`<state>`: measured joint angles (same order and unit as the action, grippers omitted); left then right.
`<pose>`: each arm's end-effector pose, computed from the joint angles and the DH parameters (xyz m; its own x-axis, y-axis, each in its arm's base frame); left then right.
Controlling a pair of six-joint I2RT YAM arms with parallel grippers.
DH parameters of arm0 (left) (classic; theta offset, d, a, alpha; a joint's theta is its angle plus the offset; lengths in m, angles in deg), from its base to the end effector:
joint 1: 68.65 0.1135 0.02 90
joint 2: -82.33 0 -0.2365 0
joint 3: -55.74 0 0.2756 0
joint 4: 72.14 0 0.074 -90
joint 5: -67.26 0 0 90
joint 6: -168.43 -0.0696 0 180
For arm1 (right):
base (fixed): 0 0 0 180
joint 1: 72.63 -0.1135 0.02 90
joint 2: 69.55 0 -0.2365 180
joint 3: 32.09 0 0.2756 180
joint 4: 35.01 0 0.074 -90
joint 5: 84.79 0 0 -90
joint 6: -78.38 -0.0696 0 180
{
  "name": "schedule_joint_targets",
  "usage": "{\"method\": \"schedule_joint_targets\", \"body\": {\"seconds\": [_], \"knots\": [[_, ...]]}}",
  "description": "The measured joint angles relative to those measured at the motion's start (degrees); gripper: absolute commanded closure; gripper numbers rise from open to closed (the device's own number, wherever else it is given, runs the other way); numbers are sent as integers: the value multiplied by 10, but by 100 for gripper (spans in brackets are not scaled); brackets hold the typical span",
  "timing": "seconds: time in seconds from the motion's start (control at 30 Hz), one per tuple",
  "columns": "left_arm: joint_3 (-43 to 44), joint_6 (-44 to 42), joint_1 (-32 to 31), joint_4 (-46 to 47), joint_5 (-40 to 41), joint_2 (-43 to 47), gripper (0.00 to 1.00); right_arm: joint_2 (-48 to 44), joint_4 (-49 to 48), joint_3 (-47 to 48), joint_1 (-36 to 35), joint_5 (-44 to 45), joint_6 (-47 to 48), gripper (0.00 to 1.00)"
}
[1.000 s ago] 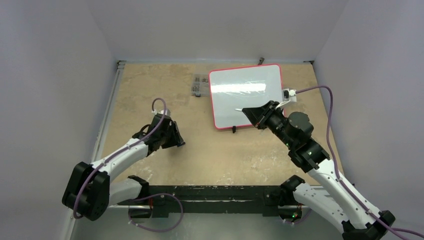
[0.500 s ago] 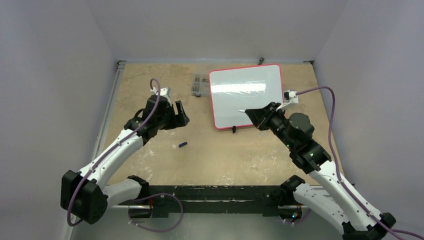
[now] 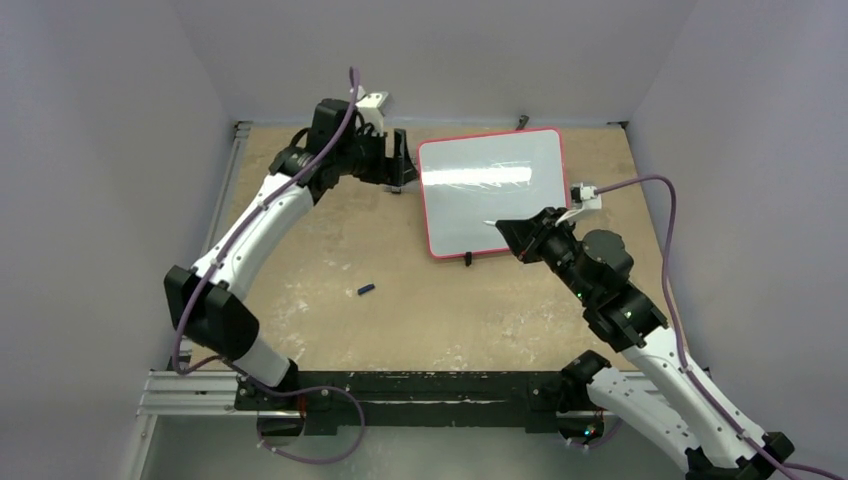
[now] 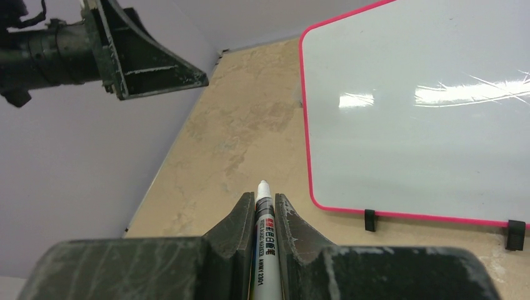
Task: Write a sentence on the whiteboard
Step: Move the whiteboard to the center of the board.
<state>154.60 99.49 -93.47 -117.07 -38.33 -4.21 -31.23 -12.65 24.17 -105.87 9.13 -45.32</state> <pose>0.3496 -0.1823 0.3324 -0.6756 -0.0689 -0.7340 0.3933 0.8085 -0.4379 0.2031 0.1274 0.3340 -0.3254 0.4486 -0.8324 -0.3718 0.7487 0.5488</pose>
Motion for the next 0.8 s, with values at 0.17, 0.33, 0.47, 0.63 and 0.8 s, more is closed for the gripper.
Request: {"method": "schedule_joint_targets", "body": {"seconds": [0.17,0.33,0.47,0.63,0.8], "knots": [[107,-47,8,-30,-73,-101,15,-11,2,-3,0,0,4,100],[155,-60,48,-30,-158,-187,17,-18,6,-6,0,0,6,100],[195,-74,75,-35,-206,-249,17,-20,18,-6,0,0,10,100],[278,-107,76,-51,-252,-318,20,-21,36,-6,0,0,19,100],[336,-127,74,-66,-284,-363,22,-25,41,-6,0,0,28,100]]}}
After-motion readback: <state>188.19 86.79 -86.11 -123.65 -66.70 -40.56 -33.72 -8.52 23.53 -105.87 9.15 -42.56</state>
